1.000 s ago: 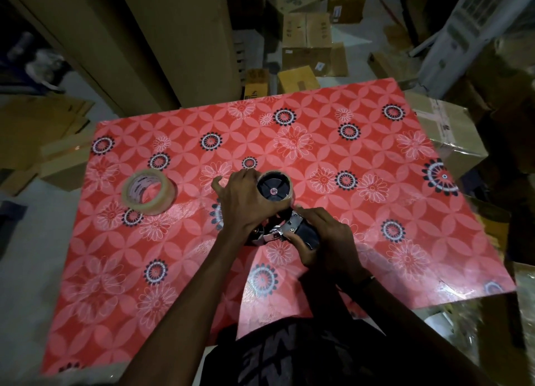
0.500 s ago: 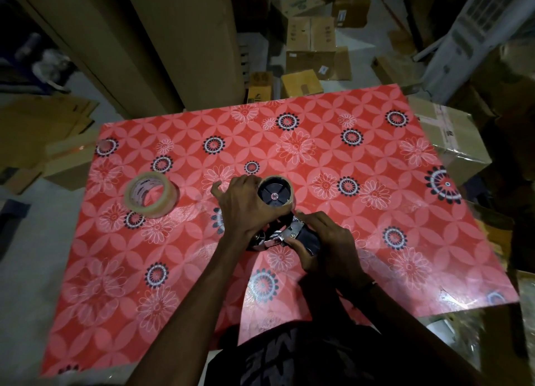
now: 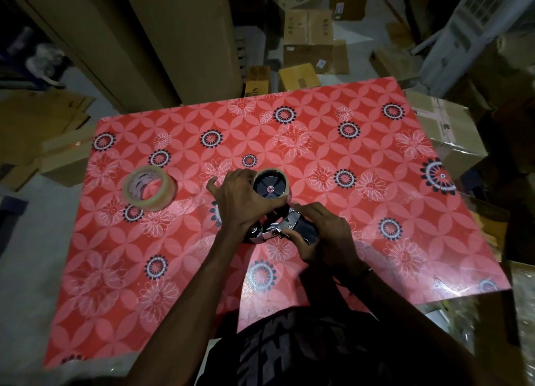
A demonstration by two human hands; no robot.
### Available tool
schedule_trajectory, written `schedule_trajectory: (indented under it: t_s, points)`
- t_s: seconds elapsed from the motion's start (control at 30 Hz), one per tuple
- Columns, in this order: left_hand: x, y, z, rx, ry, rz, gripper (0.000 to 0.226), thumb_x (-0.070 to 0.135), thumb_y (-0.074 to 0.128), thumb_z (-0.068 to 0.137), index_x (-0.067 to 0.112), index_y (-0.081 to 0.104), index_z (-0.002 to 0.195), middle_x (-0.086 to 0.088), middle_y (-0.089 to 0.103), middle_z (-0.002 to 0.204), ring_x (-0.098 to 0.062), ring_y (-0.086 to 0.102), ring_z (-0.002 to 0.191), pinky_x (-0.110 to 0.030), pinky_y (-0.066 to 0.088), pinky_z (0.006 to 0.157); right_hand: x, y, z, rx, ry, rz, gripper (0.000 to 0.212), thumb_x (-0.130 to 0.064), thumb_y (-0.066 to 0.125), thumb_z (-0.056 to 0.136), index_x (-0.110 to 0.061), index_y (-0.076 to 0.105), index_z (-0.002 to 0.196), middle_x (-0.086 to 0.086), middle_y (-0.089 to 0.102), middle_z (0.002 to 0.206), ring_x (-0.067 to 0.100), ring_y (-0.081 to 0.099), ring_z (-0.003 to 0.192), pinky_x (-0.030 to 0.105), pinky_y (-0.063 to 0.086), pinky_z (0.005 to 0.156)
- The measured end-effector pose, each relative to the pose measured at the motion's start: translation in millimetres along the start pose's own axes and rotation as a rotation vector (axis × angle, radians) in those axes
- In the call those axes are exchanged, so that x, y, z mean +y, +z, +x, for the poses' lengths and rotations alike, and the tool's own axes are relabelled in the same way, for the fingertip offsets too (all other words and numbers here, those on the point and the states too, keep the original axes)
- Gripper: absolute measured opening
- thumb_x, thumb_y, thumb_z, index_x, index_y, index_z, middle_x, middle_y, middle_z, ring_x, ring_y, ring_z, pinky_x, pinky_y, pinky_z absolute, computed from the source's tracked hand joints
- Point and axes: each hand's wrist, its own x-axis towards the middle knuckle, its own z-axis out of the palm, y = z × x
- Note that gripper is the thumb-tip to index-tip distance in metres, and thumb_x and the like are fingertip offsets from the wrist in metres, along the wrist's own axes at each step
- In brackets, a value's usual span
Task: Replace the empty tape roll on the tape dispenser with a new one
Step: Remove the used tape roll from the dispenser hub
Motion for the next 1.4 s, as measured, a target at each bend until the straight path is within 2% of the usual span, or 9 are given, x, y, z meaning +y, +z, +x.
schedule_trajectory:
  t_s: [0.33, 0.5, 0.67, 0.83, 0.97, 1.0, 1.17, 1.3, 1.4]
  points:
    - [1, 1, 1, 0.002, 0.025, 0.064, 0.074, 0.097, 0.066, 0.053, 0.029, 0.074, 0.083, 0.010, 0.074, 0.093, -0.015, 0.068, 0.101, -0.055, 0.029, 0.109, 0, 0, 2, 0.007, -0.030, 0.045, 0.066, -0.066, 0.068, 0.096, -0.014, 0.073, 0.135, 0.002, 0.074, 0.103, 0.022, 0.071, 0.076, 0.040, 0.060, 0.057]
    - [2, -3, 2, -0.026, -0.017, -0.009, 0.073, 0.093, 0.070, 0.049, 0.030, 0.075, 0.086, 0.011, 0.075, 0.093, -0.015, 0.069, 0.100, -0.053, 0.030, 0.107, 0, -2, 2, 0.011, -0.043, 0.011, 0.063, -0.059, 0.074, 0.095, -0.011, 0.073, 0.136, 0.002, 0.074, 0.100, 0.019, 0.069, 0.074, 0.033, 0.060, 0.058]
    - [1, -1, 2, -0.006, 0.071, 0.148, 0.077, 0.100, 0.059, 0.057, 0.029, 0.073, 0.082, 0.010, 0.073, 0.090, -0.015, 0.066, 0.101, -0.056, 0.026, 0.113, 1, -1, 1, 0.026, -0.050, 0.017, 0.063, -0.053, 0.083, 0.090, -0.011, 0.073, 0.136, 0.004, 0.075, 0.101, 0.021, 0.071, 0.076, 0.035, 0.060, 0.061]
    - [5, -6, 8, -0.138, 0.031, 0.180, 0.092, 0.103, 0.056, 0.053, 0.023, 0.068, 0.098, 0.005, 0.070, 0.102, -0.023, 0.065, 0.106, -0.059, 0.035, 0.106, 2, -3, 4, 0.035, -0.075, 0.025, 0.062, -0.053, 0.085, 0.089, -0.009, 0.075, 0.131, 0.004, 0.077, 0.103, 0.021, 0.073, 0.080, 0.034, 0.061, 0.063]
    - [-5, -16, 6, -0.258, 0.126, 0.108, 0.100, 0.086, 0.072, 0.064, 0.024, 0.057, 0.140, -0.003, 0.065, 0.127, -0.029, 0.056, 0.128, -0.059, 0.031, 0.110, 3, -2, 2, 0.019, -0.072, 0.034, 0.060, -0.055, 0.084, 0.089, -0.011, 0.074, 0.130, 0.004, 0.078, 0.107, 0.023, 0.074, 0.081, 0.039, 0.061, 0.061]
    - [-8, -18, 4, -0.254, 0.131, 0.099, 0.098, 0.085, 0.073, 0.065, 0.027, 0.056, 0.142, -0.003, 0.064, 0.125, -0.029, 0.055, 0.128, -0.059, 0.031, 0.109, 3, -1, 2, 0.015, -0.074, 0.036, 0.060, -0.055, 0.084, 0.090, -0.012, 0.074, 0.130, 0.004, 0.078, 0.108, 0.023, 0.074, 0.082, 0.040, 0.061, 0.061]
    - [-4, -17, -8, -0.136, 0.024, 0.054, 0.084, 0.084, 0.077, 0.060, 0.023, 0.070, 0.117, -0.002, 0.065, 0.115, -0.027, 0.060, 0.117, -0.055, 0.034, 0.106, 4, 0, 1, 0.032, -0.070, 0.043, 0.059, -0.054, 0.085, 0.090, -0.010, 0.076, 0.128, 0.004, 0.078, 0.111, 0.023, 0.076, 0.087, 0.040, 0.062, 0.066]
    - [-4, -14, -3, -0.176, 0.071, 0.012, 0.102, 0.081, 0.079, 0.061, 0.021, 0.056, 0.141, -0.002, 0.055, 0.137, -0.028, 0.051, 0.133, -0.060, 0.033, 0.112, 3, 0, 1, 0.032, -0.074, 0.053, 0.059, -0.052, 0.086, 0.090, -0.009, 0.075, 0.129, 0.005, 0.078, 0.109, 0.023, 0.075, 0.087, 0.039, 0.061, 0.068]
    - [-6, -15, 2, -0.165, 0.168, 0.022, 0.090, 0.080, 0.079, 0.064, 0.020, 0.065, 0.130, -0.001, 0.065, 0.130, -0.027, 0.056, 0.128, -0.058, 0.029, 0.112, 4, -1, 0, 0.029, -0.089, 0.053, 0.060, -0.050, 0.087, 0.089, -0.007, 0.075, 0.129, 0.007, 0.078, 0.111, 0.023, 0.075, 0.089, 0.039, 0.063, 0.070]
